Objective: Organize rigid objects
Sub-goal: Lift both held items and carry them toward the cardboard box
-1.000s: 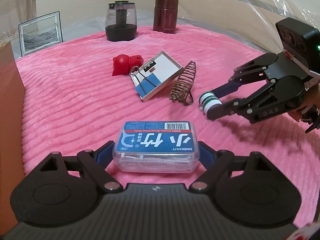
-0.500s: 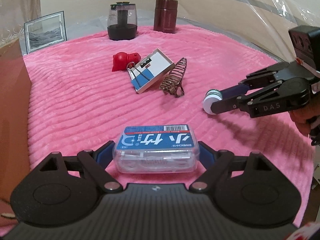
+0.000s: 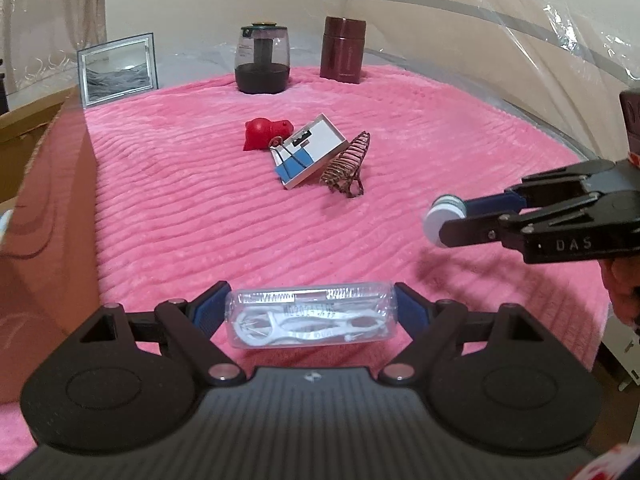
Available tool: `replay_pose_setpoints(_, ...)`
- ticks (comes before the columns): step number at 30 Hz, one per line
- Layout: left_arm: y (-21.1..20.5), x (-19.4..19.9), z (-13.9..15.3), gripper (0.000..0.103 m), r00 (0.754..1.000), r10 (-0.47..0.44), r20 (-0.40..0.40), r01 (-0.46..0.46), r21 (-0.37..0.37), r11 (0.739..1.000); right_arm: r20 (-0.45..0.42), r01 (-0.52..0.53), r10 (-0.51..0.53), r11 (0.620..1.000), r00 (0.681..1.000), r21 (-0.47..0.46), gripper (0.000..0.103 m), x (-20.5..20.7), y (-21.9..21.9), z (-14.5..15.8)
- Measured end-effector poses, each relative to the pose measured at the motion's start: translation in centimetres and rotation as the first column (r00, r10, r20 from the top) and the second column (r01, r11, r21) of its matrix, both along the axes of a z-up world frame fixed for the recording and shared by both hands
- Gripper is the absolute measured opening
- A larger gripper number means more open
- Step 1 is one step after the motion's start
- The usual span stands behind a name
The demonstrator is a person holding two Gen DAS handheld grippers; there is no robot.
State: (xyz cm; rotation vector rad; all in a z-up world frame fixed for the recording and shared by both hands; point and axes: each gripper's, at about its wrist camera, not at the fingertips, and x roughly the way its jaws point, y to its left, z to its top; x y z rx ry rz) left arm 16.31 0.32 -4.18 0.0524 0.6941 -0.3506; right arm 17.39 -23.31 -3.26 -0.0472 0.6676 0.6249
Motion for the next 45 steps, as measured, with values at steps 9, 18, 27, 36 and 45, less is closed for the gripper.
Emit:
replay_pose_setpoints(9,1.2,-2.9,2.8,0.083,0.999,0.016,0.036,-0.015,-0.007,1.000,0.008,0.008,-0.009,1.000,1.000,0.016,0.029,-2.7,1.1,1.8)
replay_pose_setpoints(18,4.5,-5.2,7.2,0.083,0.996,0.047,0.081,-0.043,-0.049,0.998,0.050,-0.060,0.058,0.998,0.997,0.037,0.029,-3.8,4.5,5.1)
replay_pose_setpoints(27,8.8,-7.0,10.4,0.083,0.990,0.100,0.100,-0.097,-0.035,0.995,0.074,-0.118,0.113,0.990,0.991,0.071,0.029,-4.0,8.7,8.1)
replay_pose_setpoints(36,12.1,-8.4,12.1,0.083,0.980,0.157,0.120,-0.154,-0.038,0.987,0.089,-0.180,0.173,0.980,0.981,0.083,0.029,-4.3,12.1,10.0)
replay_pose_setpoints(45,15.3,-8.5,13.4,0.083,0.973,0.189,0.133,-0.188,-0.024,0.982,0.097,-0.251,0.245,0.967,0.965,0.056,0.029,-3.8,16.0,11.2)
